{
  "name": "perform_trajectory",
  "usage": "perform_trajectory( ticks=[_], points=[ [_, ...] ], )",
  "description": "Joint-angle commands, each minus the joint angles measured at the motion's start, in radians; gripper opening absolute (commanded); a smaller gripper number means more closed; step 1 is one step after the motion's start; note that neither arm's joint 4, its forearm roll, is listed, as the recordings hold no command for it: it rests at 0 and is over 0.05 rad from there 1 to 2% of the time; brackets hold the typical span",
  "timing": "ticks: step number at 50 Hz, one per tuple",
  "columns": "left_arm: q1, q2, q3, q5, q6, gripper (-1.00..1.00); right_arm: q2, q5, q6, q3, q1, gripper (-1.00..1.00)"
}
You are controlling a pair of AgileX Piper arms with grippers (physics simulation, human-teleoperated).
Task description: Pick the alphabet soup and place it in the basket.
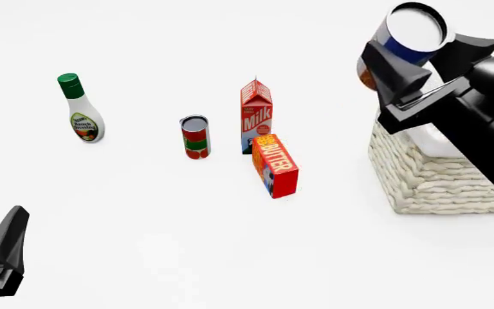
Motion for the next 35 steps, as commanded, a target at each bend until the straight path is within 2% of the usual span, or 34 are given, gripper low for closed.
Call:
perform_trajectory(
  ticks=[1, 17, 35],
  points=[
    [0.000, 0.000, 0.000, 0.000, 0.000, 1.00, -0.042, 0.059, -0.002, -0.043, -0.066, -1.00],
    [0.000, 0.000, 0.000, 0.000, 0.000, 1.00, -0.036, 0.094, -0.016, -0.069, -0.202, -1.00],
    [0.000, 0.000, 0.000, 0.000, 0.000, 1.00, -0.021, 0.097, -0.011, -0.077, -0.308, -1.00]
  ],
)
